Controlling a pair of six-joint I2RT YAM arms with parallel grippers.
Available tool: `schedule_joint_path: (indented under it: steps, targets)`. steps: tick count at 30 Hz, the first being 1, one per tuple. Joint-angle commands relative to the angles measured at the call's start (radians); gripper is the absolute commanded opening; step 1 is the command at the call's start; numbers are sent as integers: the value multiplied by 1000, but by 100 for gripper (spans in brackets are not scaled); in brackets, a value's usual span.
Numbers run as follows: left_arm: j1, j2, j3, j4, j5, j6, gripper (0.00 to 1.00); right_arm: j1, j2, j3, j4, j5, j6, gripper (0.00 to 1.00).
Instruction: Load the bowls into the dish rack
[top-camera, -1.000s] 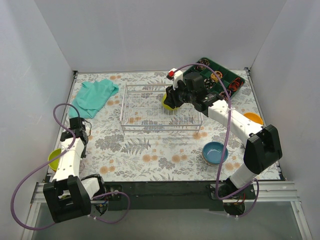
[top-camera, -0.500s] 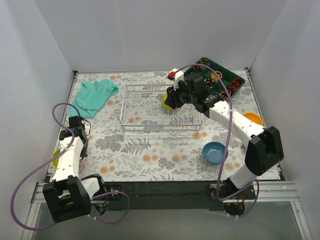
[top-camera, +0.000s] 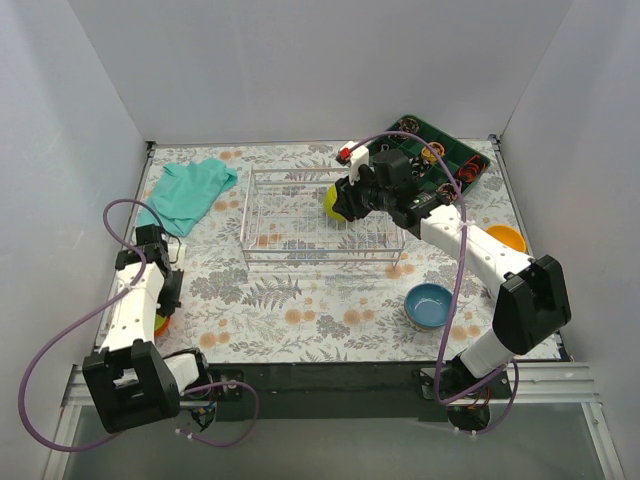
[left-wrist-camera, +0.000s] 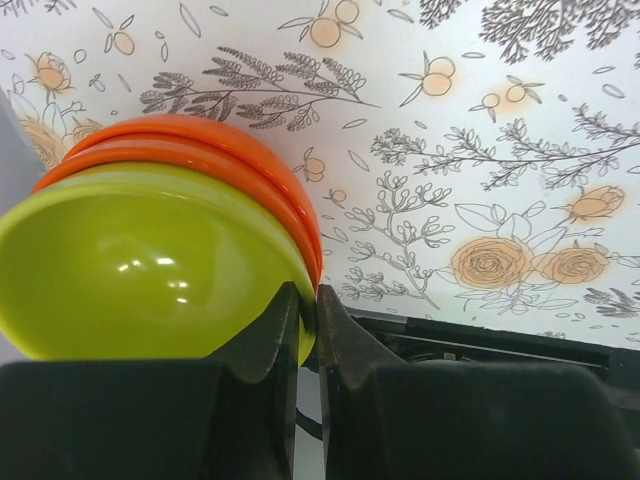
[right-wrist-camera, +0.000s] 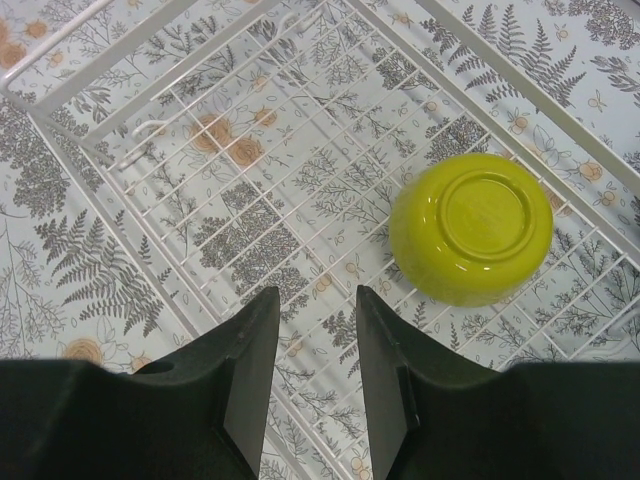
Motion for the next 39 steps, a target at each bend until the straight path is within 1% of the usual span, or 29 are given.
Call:
schedule_joint_path:
  steps: [1, 6, 11, 15, 19, 20, 21, 23, 24, 28, 30, 31, 33, 34, 35, 36, 37, 39]
  targets:
    - [-22, 55, 21, 27, 210, -59, 0, -1, -51, -13, 19, 15, -35, 45]
    - [-80, 114, 107, 44, 228, -98, 0, -2, -63, -25, 19, 24, -50, 45]
    - [-160, 152, 135, 61, 218, -118, 0, -2, -80, -38, 19, 36, -68, 45]
    - [-189, 187, 149, 85, 223, -129, 0, -1, -88, -45, 15, 41, -85, 45]
    - [-211, 187, 202, 84, 232, -130, 1, 1, -95, -47, 15, 42, -105, 45]
    - [-211, 187, 219, 72, 232, -133, 8, 1, -96, -47, 15, 41, -110, 45]
    - [-212, 184, 236, 41, 234, -133, 21, 1, -97, -48, 15, 38, -119, 45]
    - [-212, 162, 273, 4, 244, -118, 30, 1, -99, -48, 15, 32, -125, 45]
    - [-212, 149, 283, -34, 260, -113, 38, 2, -99, -50, 15, 28, -127, 46]
    - [-211, 106, 346, -132, 277, -101, 49, 7, -91, -48, 15, 15, -130, 47]
    - [-212, 92, 400, -184, 263, -107, 53, 10, -88, -42, 15, 7, -136, 47]
    - [-212, 77, 423, -195, 249, -112, 56, 17, -83, -38, 12, -16, -154, 47]
    - [-212, 63, 516, -205, 176, -135, 60, 34, -74, -7, -14, -66, -202, 48]
    - [-209, 42, 553, -189, 112, -153, 67, 56, -57, 5, -30, -133, -223, 49]
    - [-203, 34, 582, -150, 24, -164, 69, 68, -48, 21, -59, -172, -280, 49]
    - [-194, 33, 646, -133, -21, -200, 71, 80, -34, 54, -76, -212, -304, 49]
    - [-162, 43, 677, -117, -56, -219, 73, 111, -8, 68, -89, -279, -335, 50]
    - [-102, 62, 728, -77, -52, -231, 77, 143, 21, 116, -122, -329, -401, 52]
